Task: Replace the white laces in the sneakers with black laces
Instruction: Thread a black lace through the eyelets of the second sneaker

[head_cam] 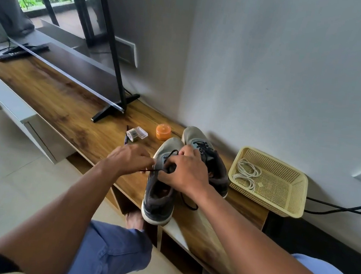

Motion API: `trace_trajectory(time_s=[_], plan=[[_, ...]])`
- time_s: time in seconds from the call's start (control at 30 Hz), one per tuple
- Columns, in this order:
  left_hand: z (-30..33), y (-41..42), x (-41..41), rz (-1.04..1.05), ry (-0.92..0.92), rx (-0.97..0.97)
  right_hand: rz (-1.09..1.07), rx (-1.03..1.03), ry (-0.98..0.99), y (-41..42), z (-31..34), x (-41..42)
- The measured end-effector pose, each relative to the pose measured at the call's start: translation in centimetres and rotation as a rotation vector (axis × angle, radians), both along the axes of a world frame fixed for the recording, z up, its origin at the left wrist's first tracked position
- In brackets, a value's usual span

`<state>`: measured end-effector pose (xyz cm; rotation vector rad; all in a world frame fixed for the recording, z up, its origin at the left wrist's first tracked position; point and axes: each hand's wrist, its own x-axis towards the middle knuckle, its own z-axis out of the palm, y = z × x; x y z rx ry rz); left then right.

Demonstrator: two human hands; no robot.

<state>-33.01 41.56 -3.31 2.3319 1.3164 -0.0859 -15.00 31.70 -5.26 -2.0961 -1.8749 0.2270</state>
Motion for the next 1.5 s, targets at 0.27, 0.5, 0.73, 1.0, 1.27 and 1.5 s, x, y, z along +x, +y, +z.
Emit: trace_trajectory(time_s=[0.27, 0.5, 0.73, 1.0, 1.27, 1.5], plan=[[-0.6, 0.5, 0.2, 0.184, -0.39, -0.193, 0.058, 0.029, 0.045, -0.4, 0.0, -0.4], [1.4, 2.0, -2.6, 1.095, -1.282, -0.399, 0.035, -0.064, 0.076, -0.2, 0.2, -0.2], [0.5, 1.4, -3.7, 0.746, -0.442, -0.043, -0.029, -0.121, 0.313, 0.1, -0.1, 0.0], [0.1, -0.3, -0.4, 0.17, -0.176, -0.517, -0.073, -0.201, 0.211, -0.7, 0.4, -0.1], [-0.4, -2.9, 2.5, 0.068, -0.077, 0.066, -0.108, 0.005, -0.001, -1.1, 0.0, -1.1], [0.6, -2.4, 1.4, 0.17, -0.135, -0.245, -0.153, -0.018, 0.149, -1.2, -0.8, 0.1]])
